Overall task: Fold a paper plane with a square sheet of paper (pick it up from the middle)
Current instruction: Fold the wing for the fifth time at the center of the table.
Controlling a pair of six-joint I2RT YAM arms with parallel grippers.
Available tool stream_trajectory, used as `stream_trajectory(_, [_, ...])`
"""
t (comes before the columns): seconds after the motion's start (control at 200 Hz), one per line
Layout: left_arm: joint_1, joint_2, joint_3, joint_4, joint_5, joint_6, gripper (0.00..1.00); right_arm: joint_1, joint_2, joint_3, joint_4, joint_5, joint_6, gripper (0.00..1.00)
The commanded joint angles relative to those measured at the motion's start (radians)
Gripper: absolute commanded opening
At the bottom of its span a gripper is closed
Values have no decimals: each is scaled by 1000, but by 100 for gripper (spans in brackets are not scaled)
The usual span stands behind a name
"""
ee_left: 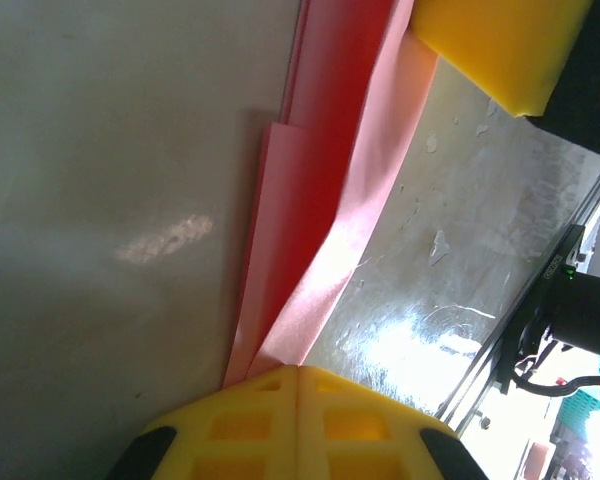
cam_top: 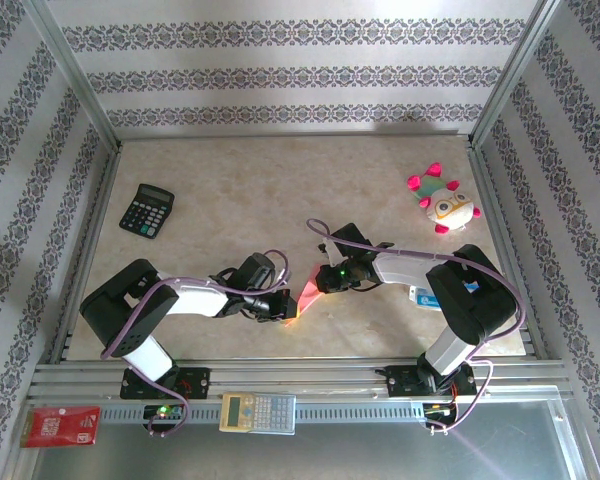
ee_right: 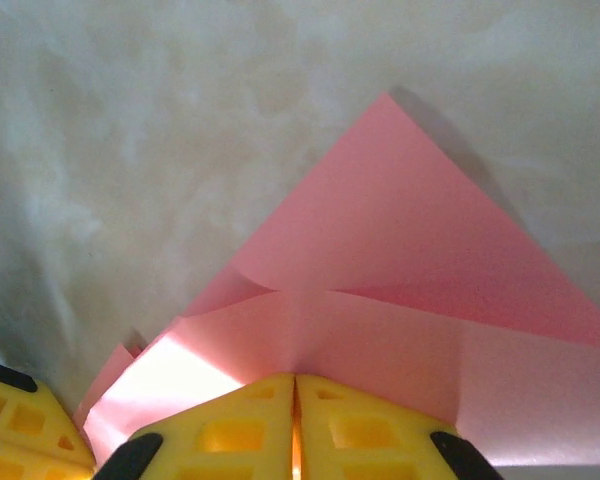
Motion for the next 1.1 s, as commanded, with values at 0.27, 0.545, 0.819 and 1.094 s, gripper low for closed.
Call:
stream_trajectory(0.27, [9, 63, -112, -30, -21, -67, 0, 8, -64, 95, -89, -50, 12, 22])
stream_trajectory(0.545, [9, 82, -110, -32, -17, -65, 0, 47, -187, -10, -15, -88, 141, 17])
stream_trajectory(0.819, [9, 83, -113, -36, -17, -65, 0, 131, -203, -162, 198, -91, 337, 11])
stream_trajectory(1.094, [9, 77, -111, -48, -17, -58, 0, 193, -128, -173, 281, -78, 393, 9])
